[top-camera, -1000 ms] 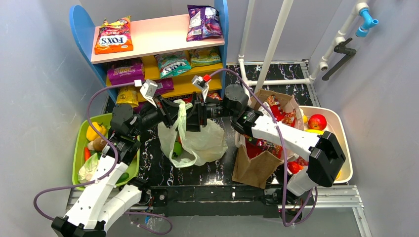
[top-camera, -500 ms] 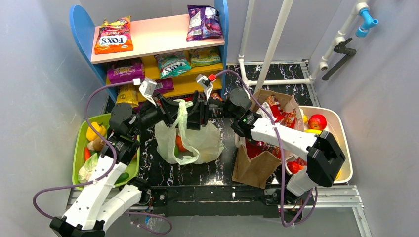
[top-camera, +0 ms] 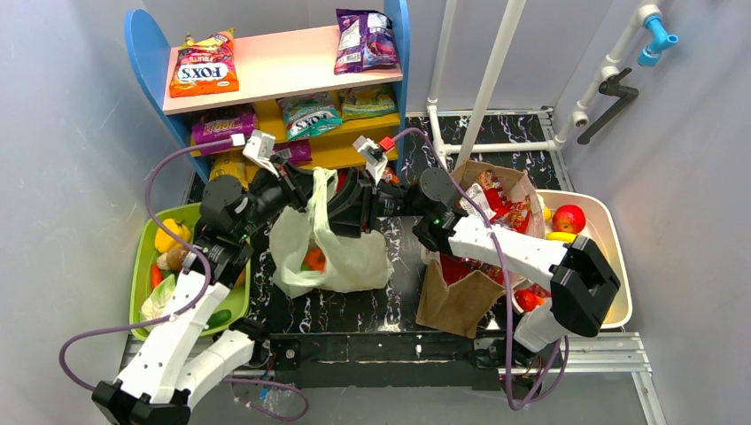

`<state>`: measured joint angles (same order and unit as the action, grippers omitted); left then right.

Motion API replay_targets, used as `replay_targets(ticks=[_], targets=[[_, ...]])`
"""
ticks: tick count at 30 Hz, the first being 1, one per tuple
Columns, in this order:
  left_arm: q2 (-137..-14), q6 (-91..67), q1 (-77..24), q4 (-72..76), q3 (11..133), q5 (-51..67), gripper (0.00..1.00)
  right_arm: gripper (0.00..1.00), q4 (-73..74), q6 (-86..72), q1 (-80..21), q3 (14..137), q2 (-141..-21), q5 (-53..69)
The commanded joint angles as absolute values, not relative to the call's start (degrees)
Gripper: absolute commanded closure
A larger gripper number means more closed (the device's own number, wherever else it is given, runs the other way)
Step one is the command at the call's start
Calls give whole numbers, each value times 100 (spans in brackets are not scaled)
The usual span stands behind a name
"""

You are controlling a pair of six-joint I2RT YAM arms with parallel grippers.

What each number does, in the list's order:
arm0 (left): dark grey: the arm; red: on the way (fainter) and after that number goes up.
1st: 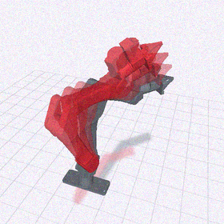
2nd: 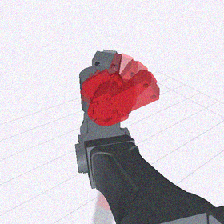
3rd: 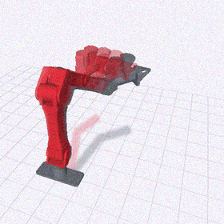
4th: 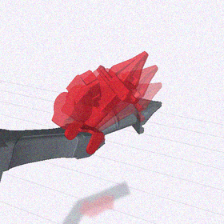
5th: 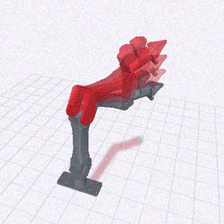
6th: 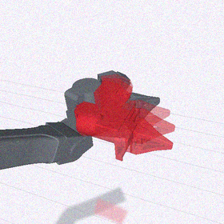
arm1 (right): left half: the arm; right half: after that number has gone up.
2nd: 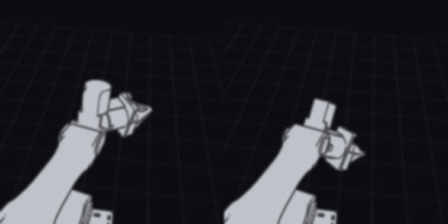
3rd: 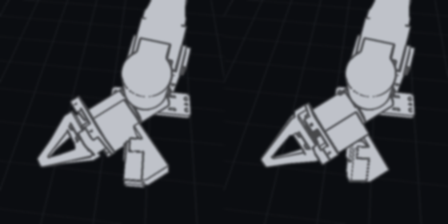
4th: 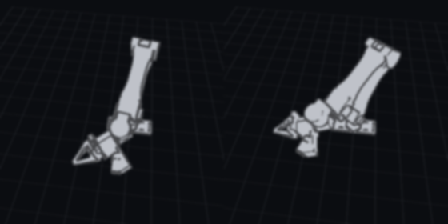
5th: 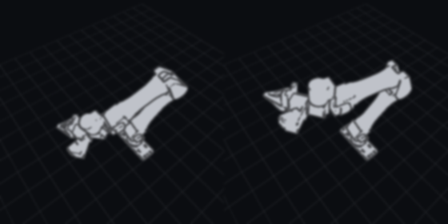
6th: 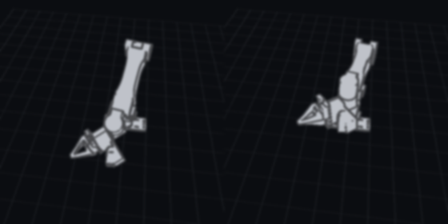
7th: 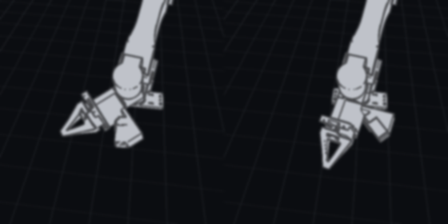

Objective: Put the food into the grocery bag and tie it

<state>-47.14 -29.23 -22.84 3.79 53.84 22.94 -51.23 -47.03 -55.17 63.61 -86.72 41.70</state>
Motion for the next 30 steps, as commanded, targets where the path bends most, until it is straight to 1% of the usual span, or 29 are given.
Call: replay_targets(ticks=[1, 3, 7, 9, 13, 17, 25, 30], targets=[[-4964, -2703, -2207, 34, 5464, 1289, 100, 59, -6208, -4789, -5687, 6416, -8380, 4799], [-4990, -2737, -2207, 32, 5461, 1291, 100, 56, -6277, -4818, -5687, 6445, -8417, 4872], [-4973, -2847, -2208, 91, 5413, 1409, 100, 40, -6053, -4783, -5687, 6533, -8471, 4749], [-4935, -2856, -2205, 97, 5425, 1441, 100, 36, -5704, -4585, -5687, 6530, -8441, 4556], [-4841, -2810, -2207, 44, 5454, 1481, 100, 34, -4755, -4077, -5687, 6520, -8366, 4014], [-4737, -2815, -2204, 63, 5411, 1566, 100, 34, -4148, -3834, -5688, 6514, -8324, 3520], [-4534, -2837, -2211, 35, 5383, 1582, 100, 34, -3552, -3479, -5687, 6500, -8216, 2975], [-4514, -2844, -2206, 41, 5355, 1610, 100, 34, -3578, -3474, -5691, 6613, -8263, 3044]])
